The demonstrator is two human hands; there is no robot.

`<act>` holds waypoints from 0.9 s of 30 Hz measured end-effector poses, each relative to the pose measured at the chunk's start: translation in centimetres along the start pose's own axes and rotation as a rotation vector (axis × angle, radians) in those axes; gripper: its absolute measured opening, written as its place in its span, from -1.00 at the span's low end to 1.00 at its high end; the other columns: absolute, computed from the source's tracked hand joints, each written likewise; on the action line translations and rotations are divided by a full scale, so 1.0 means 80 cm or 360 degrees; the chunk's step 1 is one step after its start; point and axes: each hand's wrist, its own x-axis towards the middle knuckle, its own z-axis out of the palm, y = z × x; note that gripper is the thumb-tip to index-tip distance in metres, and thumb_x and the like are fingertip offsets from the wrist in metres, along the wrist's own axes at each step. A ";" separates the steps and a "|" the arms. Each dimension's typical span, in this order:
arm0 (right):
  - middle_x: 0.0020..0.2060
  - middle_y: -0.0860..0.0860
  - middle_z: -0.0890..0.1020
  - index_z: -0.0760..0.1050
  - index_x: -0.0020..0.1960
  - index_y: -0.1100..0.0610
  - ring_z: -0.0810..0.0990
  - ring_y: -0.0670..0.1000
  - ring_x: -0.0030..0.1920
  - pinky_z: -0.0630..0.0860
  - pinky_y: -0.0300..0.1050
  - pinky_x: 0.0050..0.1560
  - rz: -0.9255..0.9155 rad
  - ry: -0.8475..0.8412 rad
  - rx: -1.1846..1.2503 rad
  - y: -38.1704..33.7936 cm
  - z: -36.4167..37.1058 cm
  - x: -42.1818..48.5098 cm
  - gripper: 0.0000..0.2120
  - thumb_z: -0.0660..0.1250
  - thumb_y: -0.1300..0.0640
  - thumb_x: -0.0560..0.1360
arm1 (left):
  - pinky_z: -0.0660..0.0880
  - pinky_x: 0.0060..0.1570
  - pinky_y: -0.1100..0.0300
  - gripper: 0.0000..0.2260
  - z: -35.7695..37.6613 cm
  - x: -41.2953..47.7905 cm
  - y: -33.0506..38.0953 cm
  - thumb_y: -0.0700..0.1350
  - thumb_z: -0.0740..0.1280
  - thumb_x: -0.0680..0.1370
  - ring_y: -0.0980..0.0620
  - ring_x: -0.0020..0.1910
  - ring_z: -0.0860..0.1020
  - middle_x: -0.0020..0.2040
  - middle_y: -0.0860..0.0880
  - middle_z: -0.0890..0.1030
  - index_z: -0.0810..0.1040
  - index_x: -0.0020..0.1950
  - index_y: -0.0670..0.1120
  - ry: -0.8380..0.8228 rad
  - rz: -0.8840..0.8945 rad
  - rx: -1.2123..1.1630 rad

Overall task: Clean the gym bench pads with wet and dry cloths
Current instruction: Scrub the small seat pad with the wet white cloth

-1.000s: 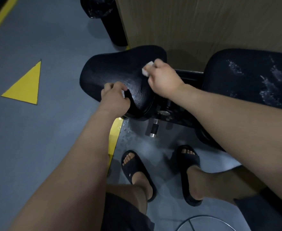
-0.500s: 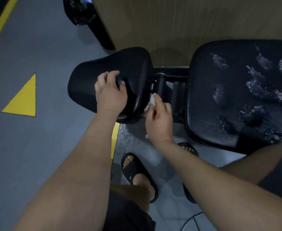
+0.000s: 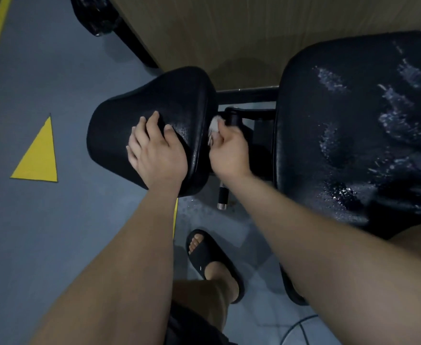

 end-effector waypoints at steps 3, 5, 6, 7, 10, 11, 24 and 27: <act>0.08 0.09 0.48 0.44 0.49 0.14 0.50 -0.07 -0.06 0.39 -0.44 -0.05 0.0041 -0.0042 0.0048 0.008 0.008 -0.058 -0.59 0.22 0.28 0.65 | 0.02 0.56 -0.14 -0.60 0.003 -0.001 0.001 0.11 0.08 0.66 0.02 0.58 0.15 0.57 0.11 0.29 0.36 0.51 0.18 0.0044 -0.0006 0.0002; 0.11 0.09 0.47 0.43 0.50 0.17 0.50 -0.07 -0.03 0.39 -0.52 -0.01 0.0032 -0.0087 0.0014 0.007 0.008 -0.061 -0.59 0.22 0.28 0.65 | 0.03 0.56 -0.14 -0.59 0.005 -0.001 0.000 0.11 0.07 0.66 0.02 0.58 0.16 0.56 0.10 0.30 0.36 0.51 0.17 0.0068 0.0006 0.0017; 0.10 0.11 0.46 0.44 0.47 0.21 0.50 -0.05 -0.03 0.40 -0.47 -0.01 0.0015 -0.0090 0.0000 0.005 0.008 -0.050 -0.60 0.22 0.29 0.64 | 0.03 0.56 -0.14 -0.58 0.007 -0.001 -0.001 0.11 0.07 0.66 0.02 0.58 0.16 0.56 0.09 0.31 0.36 0.51 0.16 0.0085 0.0013 0.0025; 0.07 0.11 0.45 0.46 0.44 0.25 0.50 -0.02 -0.04 0.42 -0.39 0.00 -0.0011 -0.0071 -0.0006 0.003 0.008 -0.035 -0.62 0.22 0.31 0.63 | 0.03 0.56 -0.13 -0.58 0.008 -0.001 -0.001 0.11 0.07 0.65 0.02 0.58 0.17 0.56 0.08 0.31 0.36 0.52 0.16 0.0103 0.0019 0.0031; 0.04 0.08 0.42 0.48 0.43 0.21 0.45 -0.10 -0.09 0.34 -0.44 0.02 -0.0040 0.0001 -0.0057 -0.002 0.003 0.021 -0.64 0.18 0.29 0.65 | 0.01 0.58 -0.11 -0.56 0.013 -0.001 -0.003 0.11 0.05 0.66 0.03 0.60 0.15 0.57 0.08 0.30 0.35 0.53 0.15 0.0133 0.0025 0.0071; 0.06 0.08 0.42 0.48 0.44 0.17 0.44 -0.11 -0.08 0.32 -0.50 0.01 -0.0049 0.0007 -0.0065 -0.001 0.003 0.035 -0.63 0.17 0.28 0.66 | 0.00 0.58 -0.10 -0.56 0.015 -0.001 -0.003 0.10 0.04 0.66 0.04 0.60 0.14 0.58 0.08 0.29 0.34 0.54 0.15 0.0142 0.0023 0.0084; 0.05 0.13 0.45 0.50 0.43 0.23 0.57 0.03 0.02 0.51 -0.17 0.25 -0.0245 0.0155 0.0089 -0.016 0.015 0.019 -0.62 0.25 0.26 0.62 | 0.06 0.55 -0.14 -0.55 0.020 0.002 -0.007 0.07 0.03 0.65 0.01 0.59 0.18 0.57 0.07 0.32 0.37 0.53 0.13 0.0213 0.0026 0.0115; 0.06 0.11 0.45 0.46 0.46 0.19 0.56 0.00 0.05 0.45 -0.34 0.26 -0.0225 0.0159 0.0122 -0.012 0.016 0.032 -0.61 0.25 0.26 0.65 | 0.05 0.55 -0.13 -0.55 0.023 0.002 -0.009 0.07 0.03 0.65 0.01 0.59 0.17 0.57 0.08 0.32 0.37 0.53 0.13 0.0227 0.0023 0.0114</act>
